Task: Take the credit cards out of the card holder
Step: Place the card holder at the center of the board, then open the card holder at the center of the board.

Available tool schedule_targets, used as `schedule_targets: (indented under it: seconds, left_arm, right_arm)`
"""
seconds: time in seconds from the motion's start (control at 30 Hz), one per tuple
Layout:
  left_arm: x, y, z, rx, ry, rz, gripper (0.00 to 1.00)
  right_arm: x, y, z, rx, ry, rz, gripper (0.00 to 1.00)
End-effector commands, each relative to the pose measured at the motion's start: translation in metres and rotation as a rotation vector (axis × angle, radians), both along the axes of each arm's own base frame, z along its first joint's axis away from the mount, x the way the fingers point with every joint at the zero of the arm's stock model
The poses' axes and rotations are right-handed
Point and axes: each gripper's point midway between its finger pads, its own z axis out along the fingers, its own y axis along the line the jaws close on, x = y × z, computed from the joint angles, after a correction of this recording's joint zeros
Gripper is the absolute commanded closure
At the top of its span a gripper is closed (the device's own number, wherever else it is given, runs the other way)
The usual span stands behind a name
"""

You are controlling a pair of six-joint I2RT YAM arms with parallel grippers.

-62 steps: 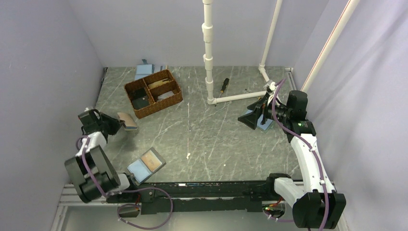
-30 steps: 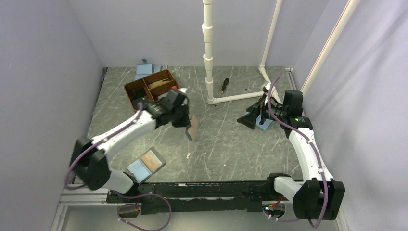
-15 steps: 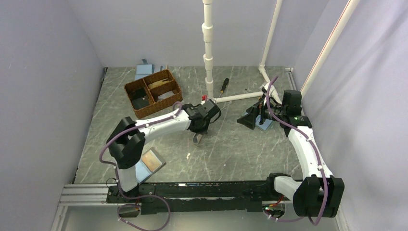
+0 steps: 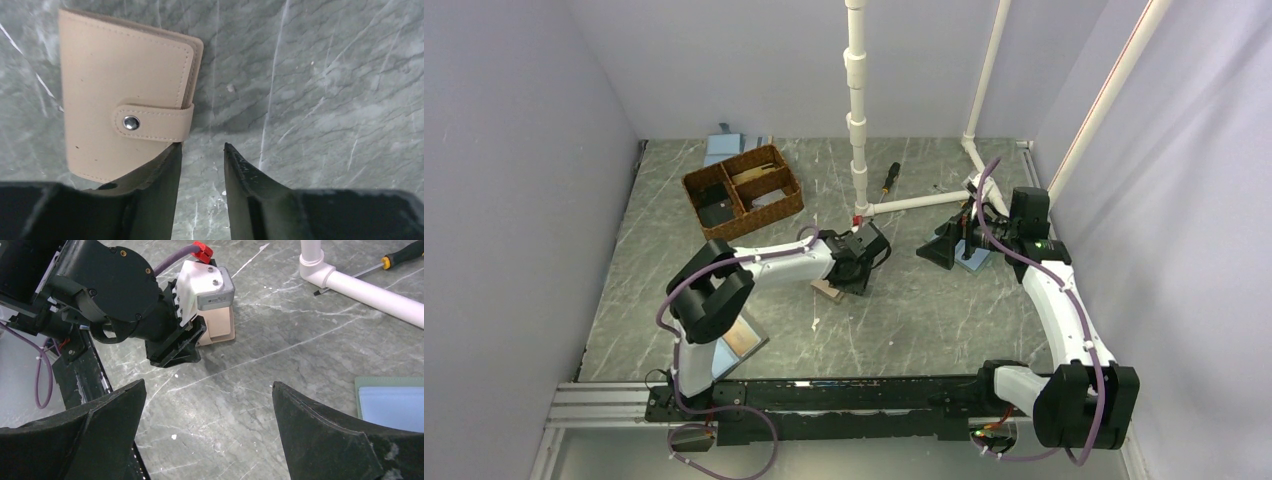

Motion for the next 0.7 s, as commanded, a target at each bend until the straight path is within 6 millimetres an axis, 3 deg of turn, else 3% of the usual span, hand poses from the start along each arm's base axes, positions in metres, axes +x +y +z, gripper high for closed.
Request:
schedule_targets:
  seconds: [0.0, 0.2, 0.37, 0.43, 0.57, 0.67]
  left_arm:
    - [-0.002, -0.014, 0.029, -0.143, -0.046, 0.007, 0.56]
    - [-0.013, -0.016, 0.077, -0.328, -0.14, -0.086, 0.51]
    - [-0.017, 0.015, 0.082, -0.312, -0.212, -0.088, 0.23]
    - [-0.015, 0.021, 0.088, -0.369, -0.204, -0.08, 0.23]
    - [-0.001, 0.04, 0.093, -0.523, -0.168, 0.003, 0.33]
    - [0.003, 0.061, 0.086, -0.565, -0.143, 0.076, 0.35]
  right_arm:
    - [0.003, 0.001, 0.003, -0.012, -0.034, 0.021, 0.0]
    - [0.002, 0.003, -0.004, -0.04, -0.042, 0.039, 0.0]
    - [0.0, 0.007, -0.01, -0.065, -0.052, 0.069, 0.0]
    - [-0.005, 0.013, -0.012, -0.076, -0.063, 0.104, 0.0]
    - [-0.01, 0.022, -0.019, -0.113, -0.09, 0.153, 0.01]
    - [-0.011, 0.035, -0.033, -0.178, -0.099, 0.183, 0.02]
